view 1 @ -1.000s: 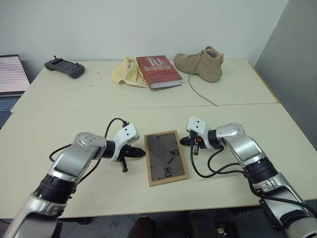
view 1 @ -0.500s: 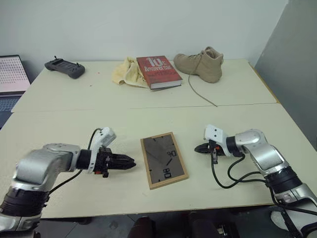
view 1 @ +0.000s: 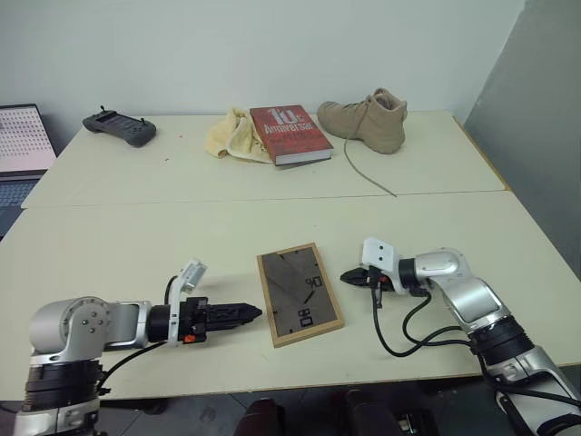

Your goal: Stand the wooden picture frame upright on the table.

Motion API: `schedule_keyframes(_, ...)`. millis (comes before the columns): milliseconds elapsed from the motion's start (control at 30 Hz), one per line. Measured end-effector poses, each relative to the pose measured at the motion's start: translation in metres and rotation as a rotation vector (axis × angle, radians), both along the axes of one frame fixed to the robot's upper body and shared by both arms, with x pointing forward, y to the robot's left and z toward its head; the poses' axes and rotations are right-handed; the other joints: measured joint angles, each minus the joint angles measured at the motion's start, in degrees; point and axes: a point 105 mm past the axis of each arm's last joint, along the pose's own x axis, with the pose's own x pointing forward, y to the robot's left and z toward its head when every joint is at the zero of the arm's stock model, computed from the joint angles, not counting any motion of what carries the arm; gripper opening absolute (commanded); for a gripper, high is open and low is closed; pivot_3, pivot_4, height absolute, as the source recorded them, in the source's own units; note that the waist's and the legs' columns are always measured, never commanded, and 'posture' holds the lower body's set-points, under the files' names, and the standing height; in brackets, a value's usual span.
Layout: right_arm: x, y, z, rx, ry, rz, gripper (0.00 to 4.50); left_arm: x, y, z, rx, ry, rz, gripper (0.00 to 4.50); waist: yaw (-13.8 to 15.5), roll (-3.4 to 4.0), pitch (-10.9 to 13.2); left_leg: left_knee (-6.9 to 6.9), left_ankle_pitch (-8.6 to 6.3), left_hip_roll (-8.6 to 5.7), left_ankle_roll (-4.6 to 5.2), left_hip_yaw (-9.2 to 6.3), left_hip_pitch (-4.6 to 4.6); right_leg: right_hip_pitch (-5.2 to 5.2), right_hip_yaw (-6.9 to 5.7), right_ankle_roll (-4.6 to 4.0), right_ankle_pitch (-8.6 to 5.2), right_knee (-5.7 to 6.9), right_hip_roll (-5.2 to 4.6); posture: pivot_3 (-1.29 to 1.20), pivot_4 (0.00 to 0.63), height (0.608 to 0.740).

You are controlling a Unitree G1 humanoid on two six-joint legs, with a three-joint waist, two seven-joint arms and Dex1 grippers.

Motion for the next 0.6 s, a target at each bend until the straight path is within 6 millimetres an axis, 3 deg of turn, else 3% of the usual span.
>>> schedule_keyframes(367, -0.005, 0.030, 0.012, 0.092, 0.029, -0.027, 0.00, -0.001, -0.036, -0.012, -0.078, -0.021, -0.004, 4.47, 1.53, 0.48, -0.59, -0.04, -0.06, -0.13, 0.08, 0.02, 0.26, 0.39, -0.03, 0.02, 0.01, -0.34, -0.15, 0.00, 0.150, 0.740)
schedule_keyframes(567, -0.006, 0.029, 0.013, 0.095, 0.035, -0.039, 0.00, -0.002, -0.042, -0.012, -0.085, -0.029, 0.001, 4.47, 1.73, 0.47, -0.60, -0.05, -0.05, -0.20, 0.08, 0.00, 0.26, 0.39, -0.04, 0.04, 0.02, -0.34, -0.21, 0.00, 0.150, 0.740)
schedule_keyframes(600, -0.006, 0.029, 0.013, 0.095, 0.040, -0.042, 0.00, -0.002, -0.041, -0.012, -0.085, -0.029, 0.005, 4.29, 1.70, 0.47, -0.60, -0.06, -0.05, -0.20, 0.08, 0.01, 0.27, 0.39, -0.04, 0.04, 0.02, -0.34, -0.21, 0.00, 0.150, 0.740)
